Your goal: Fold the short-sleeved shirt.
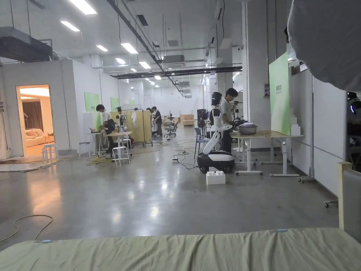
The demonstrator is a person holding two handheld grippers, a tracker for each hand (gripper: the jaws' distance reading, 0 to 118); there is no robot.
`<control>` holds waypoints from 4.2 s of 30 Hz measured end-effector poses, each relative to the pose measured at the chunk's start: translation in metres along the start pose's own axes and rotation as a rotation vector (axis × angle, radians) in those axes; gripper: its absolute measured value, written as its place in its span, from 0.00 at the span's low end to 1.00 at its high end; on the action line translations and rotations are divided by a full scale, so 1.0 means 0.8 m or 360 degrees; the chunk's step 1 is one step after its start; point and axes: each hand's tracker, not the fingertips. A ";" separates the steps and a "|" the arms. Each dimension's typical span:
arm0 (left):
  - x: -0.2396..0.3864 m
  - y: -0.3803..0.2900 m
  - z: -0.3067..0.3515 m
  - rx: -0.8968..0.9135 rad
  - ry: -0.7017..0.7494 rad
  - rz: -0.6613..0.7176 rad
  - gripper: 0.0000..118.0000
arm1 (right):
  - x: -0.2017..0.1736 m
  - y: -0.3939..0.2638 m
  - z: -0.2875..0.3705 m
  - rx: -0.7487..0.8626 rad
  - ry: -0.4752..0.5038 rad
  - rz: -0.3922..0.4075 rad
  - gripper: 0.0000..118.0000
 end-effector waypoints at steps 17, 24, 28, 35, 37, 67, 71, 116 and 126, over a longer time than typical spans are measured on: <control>-0.017 0.002 0.001 -0.0007 -0.0048 0.0066 0.00 | 0.004 -0.002 0.007 -0.0016 -0.0036 -0.0167 0.00; -0.005 0.006 0.003 -0.0032 -0.0013 -0.0002 0.00 | -0.003 -0.003 0.011 -0.0053 -0.0045 -0.0155 0.00; -0.005 0.011 0.004 -0.0018 -0.0044 0.0047 0.00 | -0.003 -0.002 0.011 -0.0040 -0.0036 -0.0157 0.00; -0.004 0.011 0.006 -0.0021 -0.0050 0.0050 0.00 | -0.005 0.001 0.013 -0.0037 -0.0027 -0.0163 0.00; -0.006 0.011 0.004 -0.0034 -0.0075 0.0076 0.00 | -0.006 0.001 0.014 -0.0022 -0.0027 -0.0179 0.00; -0.002 0.009 0.010 0.0073 -0.0111 0.0040 1.00 | -0.012 -0.011 0.009 -0.0026 0.0033 -0.0201 1.00; -0.002 0.007 0.009 0.0060 -0.0108 0.0043 1.00 | -0.012 -0.011 0.008 -0.0051 0.0043 -0.0216 1.00; -0.002 0.016 0.014 0.0051 -0.0189 0.0159 1.00 | -0.034 0.039 0.002 -0.0381 -0.0114 -0.0623 1.00; -0.004 0.013 0.017 0.0080 -0.0197 0.0154 1.00 | -0.042 0.032 -0.002 -0.0387 -0.0267 -0.0395 1.00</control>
